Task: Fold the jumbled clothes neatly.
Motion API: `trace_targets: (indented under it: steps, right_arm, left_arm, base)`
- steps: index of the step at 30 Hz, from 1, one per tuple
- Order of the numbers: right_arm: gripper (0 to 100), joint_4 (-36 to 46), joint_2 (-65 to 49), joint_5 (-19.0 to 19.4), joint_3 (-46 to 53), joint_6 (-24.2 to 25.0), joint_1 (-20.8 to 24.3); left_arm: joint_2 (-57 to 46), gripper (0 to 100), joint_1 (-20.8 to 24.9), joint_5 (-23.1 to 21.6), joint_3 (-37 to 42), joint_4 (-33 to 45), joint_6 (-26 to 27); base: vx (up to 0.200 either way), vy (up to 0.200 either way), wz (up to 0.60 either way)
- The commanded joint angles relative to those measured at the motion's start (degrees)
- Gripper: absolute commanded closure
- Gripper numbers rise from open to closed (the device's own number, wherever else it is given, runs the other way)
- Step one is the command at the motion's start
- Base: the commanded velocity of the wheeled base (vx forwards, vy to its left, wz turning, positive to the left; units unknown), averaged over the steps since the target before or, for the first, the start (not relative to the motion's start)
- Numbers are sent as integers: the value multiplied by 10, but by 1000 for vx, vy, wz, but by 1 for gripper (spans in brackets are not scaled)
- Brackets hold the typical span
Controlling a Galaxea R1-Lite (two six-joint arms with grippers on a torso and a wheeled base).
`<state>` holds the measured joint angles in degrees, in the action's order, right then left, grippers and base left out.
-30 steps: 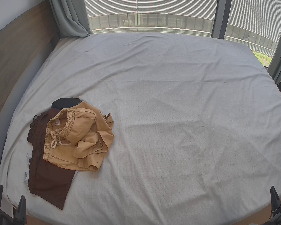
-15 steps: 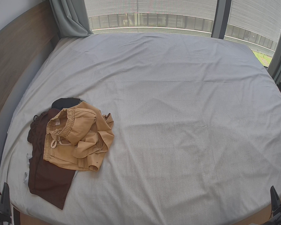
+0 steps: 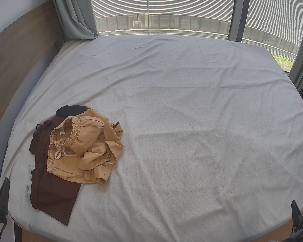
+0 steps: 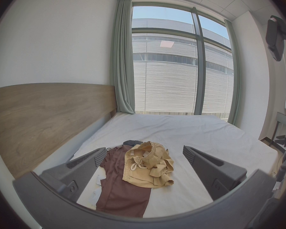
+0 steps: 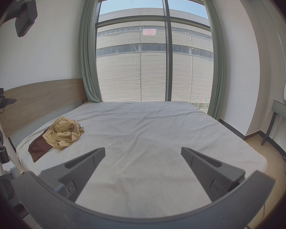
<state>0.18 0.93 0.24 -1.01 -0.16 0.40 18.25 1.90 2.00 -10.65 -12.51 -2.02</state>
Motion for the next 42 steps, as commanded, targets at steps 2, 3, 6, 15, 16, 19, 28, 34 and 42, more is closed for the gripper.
trace_targets:
  steps: [2,3,6,15,16,19,28,34,42]
  right_arm:
    - [0,0,-9,0,9,1,0]
    - [0,0,-9,0,10,1,0]
    - [0,0,-9,0,9,1,0]
    - [0,0,-9,0,9,1,0]
    - [0,0,-9,0,9,1,0]
    - [0,0,-9,1,9,1,0]
    - [0,0,-9,1,9,0,0]
    - [0,0,-9,1,9,-1,1]
    - [0,0,-9,2,9,-1,0]
  left_arm:
    - [70,0,48,2,-12,-1,-13]
    - [79,0,54,1,-18,-1,-29]
    - [99,0,57,-4,-40,1,-72]
    - [179,0,57,-45,-56,-8,-93]
    - [179,0,57,-45,-56,-8,-93]
    - [213,0,56,-92,-75,-17,-96]
    - [306,0,43,-172,-107,-24,-112]
    - [350,0,4,-226,-116,-45,-109]
    - [420,0,-52,-306,-118,-106,-99]
  base:
    - [0,0,0]
    - [0,0,0]
    - [0,0,0]
    - [0,0,0]
    - [0,0,0]
    - [0,0,0]
    - [0,0,0]
    - [0,0,0]
    - [0,0,0]
